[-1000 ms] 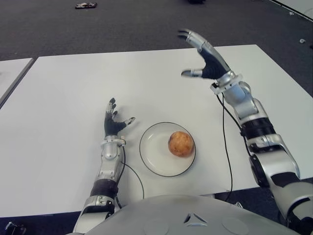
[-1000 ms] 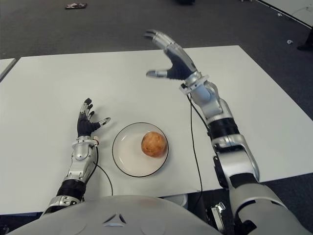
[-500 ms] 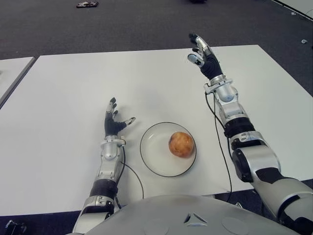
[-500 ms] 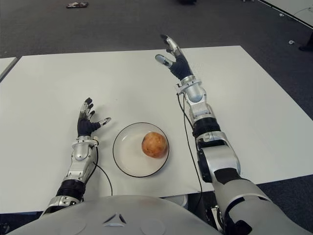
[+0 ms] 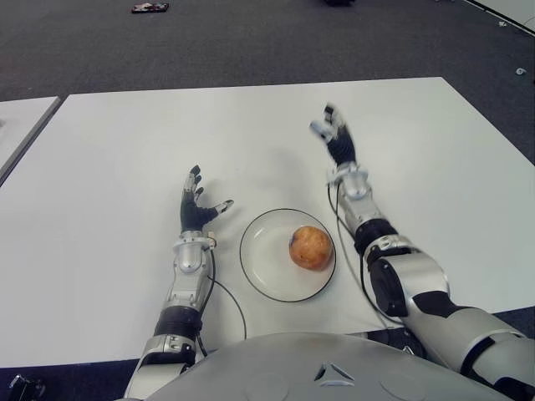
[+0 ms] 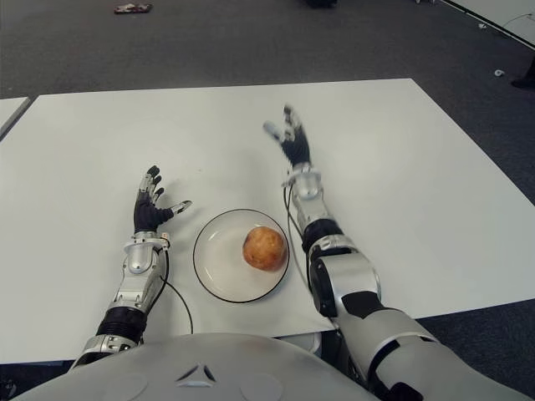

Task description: Put the apples into the plate.

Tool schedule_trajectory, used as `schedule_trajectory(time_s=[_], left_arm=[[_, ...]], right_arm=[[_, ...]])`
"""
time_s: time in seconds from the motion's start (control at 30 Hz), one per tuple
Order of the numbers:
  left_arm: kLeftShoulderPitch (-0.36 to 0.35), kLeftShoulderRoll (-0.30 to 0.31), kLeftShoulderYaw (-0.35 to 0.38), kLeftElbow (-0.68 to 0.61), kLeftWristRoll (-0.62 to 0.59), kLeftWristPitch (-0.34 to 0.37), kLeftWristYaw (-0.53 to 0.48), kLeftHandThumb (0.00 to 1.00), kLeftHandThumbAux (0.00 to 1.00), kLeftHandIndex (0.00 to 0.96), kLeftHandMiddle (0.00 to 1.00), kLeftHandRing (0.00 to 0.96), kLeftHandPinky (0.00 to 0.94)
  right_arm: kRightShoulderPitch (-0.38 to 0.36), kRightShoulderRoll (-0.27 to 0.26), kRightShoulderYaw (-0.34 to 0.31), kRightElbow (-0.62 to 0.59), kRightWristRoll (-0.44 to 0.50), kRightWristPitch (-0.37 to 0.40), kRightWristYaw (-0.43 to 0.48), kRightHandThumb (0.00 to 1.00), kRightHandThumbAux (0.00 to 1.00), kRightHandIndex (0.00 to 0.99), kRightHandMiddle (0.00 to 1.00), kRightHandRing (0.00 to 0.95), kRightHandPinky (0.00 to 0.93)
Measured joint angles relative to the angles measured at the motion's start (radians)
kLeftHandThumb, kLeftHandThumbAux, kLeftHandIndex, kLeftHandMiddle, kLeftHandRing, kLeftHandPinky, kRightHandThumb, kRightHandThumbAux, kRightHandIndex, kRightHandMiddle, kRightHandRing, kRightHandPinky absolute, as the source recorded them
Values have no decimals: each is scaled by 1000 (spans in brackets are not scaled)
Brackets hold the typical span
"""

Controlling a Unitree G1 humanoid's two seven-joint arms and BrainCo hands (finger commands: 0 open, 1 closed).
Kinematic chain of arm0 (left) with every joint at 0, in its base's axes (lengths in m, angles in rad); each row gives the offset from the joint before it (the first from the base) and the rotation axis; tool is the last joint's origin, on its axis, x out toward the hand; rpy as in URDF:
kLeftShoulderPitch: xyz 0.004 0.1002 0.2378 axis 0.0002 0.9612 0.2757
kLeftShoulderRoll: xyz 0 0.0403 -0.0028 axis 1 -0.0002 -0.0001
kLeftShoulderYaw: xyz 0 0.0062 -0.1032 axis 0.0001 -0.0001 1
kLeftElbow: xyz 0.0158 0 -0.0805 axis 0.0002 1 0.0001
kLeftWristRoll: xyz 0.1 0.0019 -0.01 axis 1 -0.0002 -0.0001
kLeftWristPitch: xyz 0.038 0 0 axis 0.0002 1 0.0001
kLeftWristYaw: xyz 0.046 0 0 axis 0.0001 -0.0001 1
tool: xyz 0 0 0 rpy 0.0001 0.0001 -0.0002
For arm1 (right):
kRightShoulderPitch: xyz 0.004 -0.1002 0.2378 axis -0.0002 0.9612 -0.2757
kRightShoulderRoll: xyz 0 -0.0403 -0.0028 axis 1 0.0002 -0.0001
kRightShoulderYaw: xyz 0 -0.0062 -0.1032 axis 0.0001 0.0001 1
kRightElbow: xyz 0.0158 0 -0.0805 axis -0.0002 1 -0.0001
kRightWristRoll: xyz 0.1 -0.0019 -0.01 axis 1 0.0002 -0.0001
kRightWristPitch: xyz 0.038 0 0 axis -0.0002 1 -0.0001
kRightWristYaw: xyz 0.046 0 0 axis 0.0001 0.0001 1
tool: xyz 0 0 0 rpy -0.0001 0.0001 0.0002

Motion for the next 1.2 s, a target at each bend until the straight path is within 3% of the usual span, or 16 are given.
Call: schedule_trajectory(time_s=[0.57, 1.2], left_arm=[[7, 0, -2, -1, 0, 0, 0, 0, 493, 0, 20, 15, 32], [13, 6, -1, -6, 0, -1, 0, 0, 487, 0, 20, 15, 29]], right_arm=[[110, 53, -54, -18, 42, -52, 5, 1, 703, 0, 39, 72, 127], [204, 53, -58, -12, 40, -152, -25, 53, 806, 2, 64, 90, 127]])
